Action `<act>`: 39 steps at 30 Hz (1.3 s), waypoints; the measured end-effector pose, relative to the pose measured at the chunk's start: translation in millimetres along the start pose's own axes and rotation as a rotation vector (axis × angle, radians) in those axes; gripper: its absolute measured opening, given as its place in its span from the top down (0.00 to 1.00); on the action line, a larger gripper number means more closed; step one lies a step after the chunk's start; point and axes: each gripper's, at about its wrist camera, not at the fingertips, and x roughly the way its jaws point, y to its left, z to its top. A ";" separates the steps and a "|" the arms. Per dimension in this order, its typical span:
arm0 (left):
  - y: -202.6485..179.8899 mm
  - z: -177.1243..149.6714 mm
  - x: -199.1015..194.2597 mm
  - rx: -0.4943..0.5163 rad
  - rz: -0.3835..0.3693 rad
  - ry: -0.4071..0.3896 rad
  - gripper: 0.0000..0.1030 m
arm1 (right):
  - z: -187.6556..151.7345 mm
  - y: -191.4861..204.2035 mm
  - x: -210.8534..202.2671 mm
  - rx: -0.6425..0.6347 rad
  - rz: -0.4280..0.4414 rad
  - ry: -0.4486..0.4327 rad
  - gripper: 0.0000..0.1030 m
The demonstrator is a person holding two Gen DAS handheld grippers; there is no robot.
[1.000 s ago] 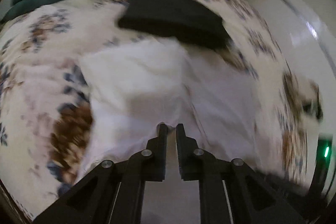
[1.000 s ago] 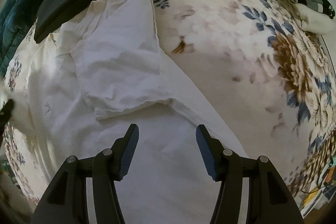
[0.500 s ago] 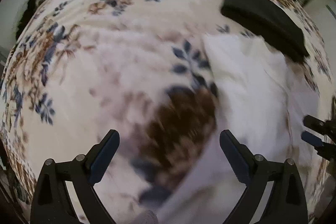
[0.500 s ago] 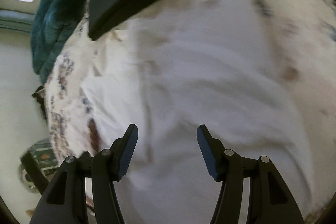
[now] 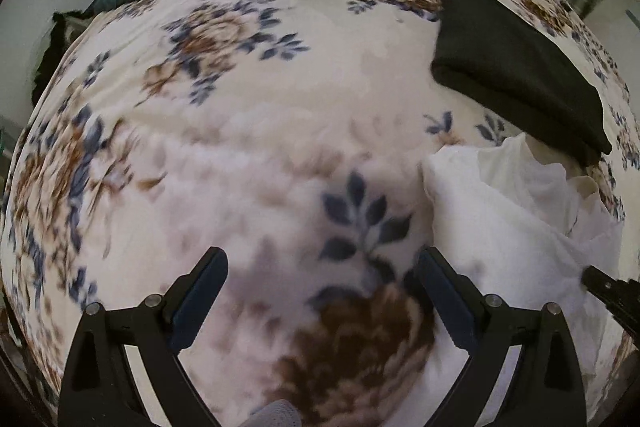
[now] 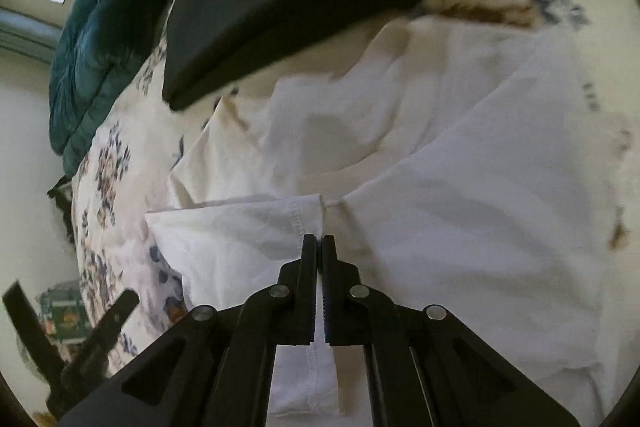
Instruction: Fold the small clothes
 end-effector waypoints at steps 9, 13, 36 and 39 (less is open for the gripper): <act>-40.3 15.0 29.3 0.120 0.019 0.027 0.05 | 14.3 -25.7 -10.3 0.015 -0.155 0.030 0.83; -45.5 0.5 25.8 0.166 0.028 0.025 0.05 | -10.5 -22.1 -21.7 -0.017 -0.069 0.057 0.67; -134.3 -179.6 -117.1 0.240 -0.050 0.158 0.06 | -75.9 -205.5 -194.1 0.088 -0.187 0.165 0.32; -193.2 -244.2 -130.9 0.231 -0.115 0.257 0.05 | -87.2 -266.4 -220.0 0.062 -0.238 0.210 0.32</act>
